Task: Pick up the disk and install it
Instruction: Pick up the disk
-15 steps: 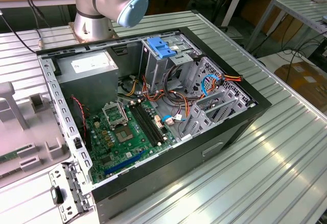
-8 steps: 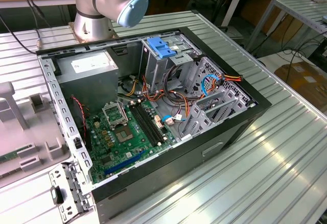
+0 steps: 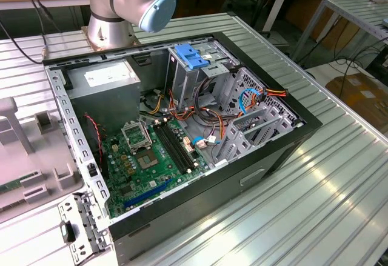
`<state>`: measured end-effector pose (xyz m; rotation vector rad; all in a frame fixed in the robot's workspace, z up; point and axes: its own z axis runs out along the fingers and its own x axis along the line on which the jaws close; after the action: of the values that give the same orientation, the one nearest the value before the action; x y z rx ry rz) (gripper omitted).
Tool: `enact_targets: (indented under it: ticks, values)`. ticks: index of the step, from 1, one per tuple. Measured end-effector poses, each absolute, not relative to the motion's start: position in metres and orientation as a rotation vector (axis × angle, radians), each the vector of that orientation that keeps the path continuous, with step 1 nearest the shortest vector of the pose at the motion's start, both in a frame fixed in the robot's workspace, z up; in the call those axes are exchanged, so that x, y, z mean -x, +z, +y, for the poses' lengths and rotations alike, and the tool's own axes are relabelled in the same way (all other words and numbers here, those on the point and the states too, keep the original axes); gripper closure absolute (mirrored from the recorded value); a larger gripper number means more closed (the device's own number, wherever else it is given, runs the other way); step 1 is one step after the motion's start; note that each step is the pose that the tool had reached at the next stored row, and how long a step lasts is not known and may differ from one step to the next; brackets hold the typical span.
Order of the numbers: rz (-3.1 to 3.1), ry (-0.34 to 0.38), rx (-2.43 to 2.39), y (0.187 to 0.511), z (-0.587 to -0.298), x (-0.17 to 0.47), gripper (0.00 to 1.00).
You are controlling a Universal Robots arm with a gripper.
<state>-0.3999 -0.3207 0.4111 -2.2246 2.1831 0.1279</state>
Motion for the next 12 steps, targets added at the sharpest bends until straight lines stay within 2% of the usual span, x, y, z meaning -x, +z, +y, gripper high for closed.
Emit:
enact_targets:
  ticks: [12]
  values:
    - [2.183, 0.128, 2.224, 0.426, -0.319, 0.4, 0.64]
